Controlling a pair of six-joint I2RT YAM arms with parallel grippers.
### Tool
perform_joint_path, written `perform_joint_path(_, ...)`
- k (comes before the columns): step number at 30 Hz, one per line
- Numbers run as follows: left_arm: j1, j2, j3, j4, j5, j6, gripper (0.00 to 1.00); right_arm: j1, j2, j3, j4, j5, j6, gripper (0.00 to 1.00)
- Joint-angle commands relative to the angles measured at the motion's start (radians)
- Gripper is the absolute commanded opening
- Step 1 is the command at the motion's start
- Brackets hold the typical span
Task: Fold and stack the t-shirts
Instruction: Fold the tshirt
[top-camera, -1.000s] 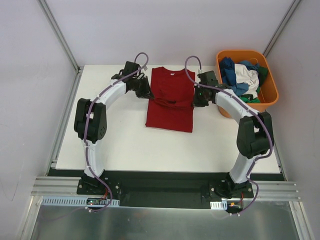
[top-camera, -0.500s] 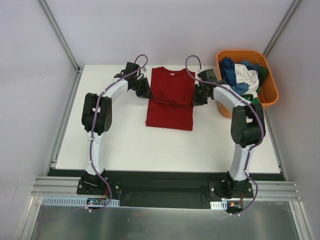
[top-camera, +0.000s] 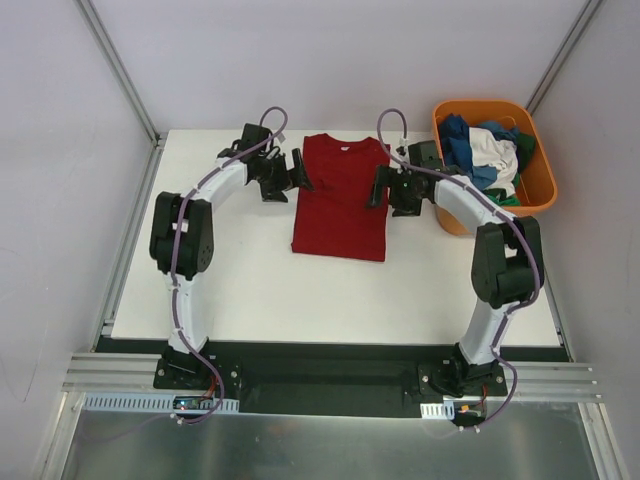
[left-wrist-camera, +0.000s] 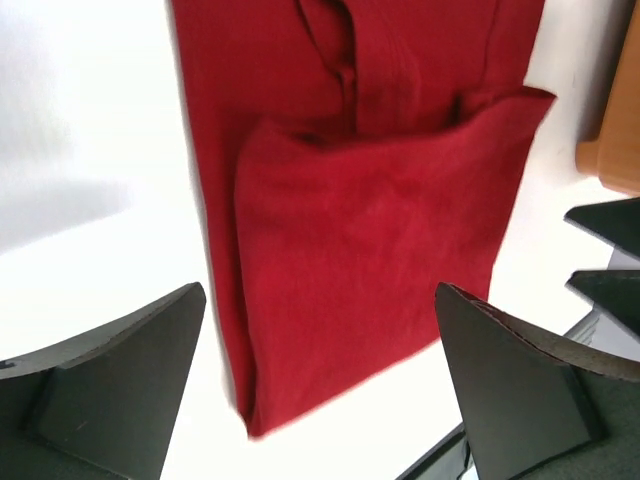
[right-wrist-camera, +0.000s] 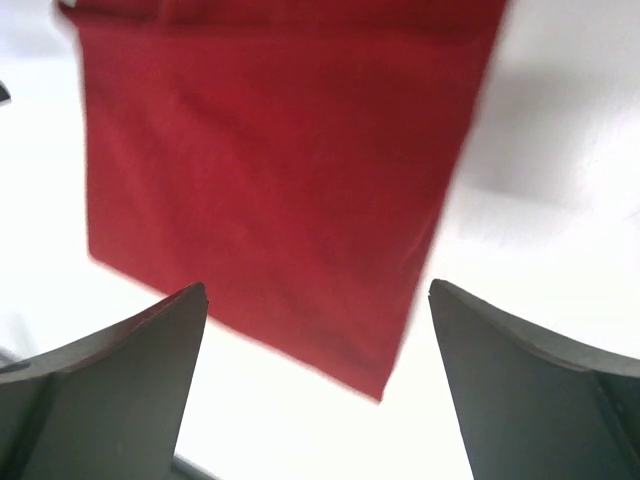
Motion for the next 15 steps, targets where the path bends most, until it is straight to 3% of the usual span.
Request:
perform_joint_path(1,0.004,-0.207,-0.143,0.005,-0.073,-0.007,0.99,0.079,-0.126,-0.102,0.081,-0.101,0.000,0.97)
perform_joint_path(5,0.004,-0.327,-0.305,0.008,-0.099,-0.017,0.99,0.131,-0.092,-0.111,0.096,-0.113,0.027,0.97)
perform_joint_path(8,0.002,-0.373,-0.437,0.017,-0.069,-0.037,0.99,0.158,-0.123,-0.185,0.102,-0.026,0.047,0.97)
perform_joint_path(15,-0.018,-0.369,-0.623,0.143,0.040,-0.114,0.97,0.158,-0.255,-0.409,0.130,0.056,0.107,0.97)
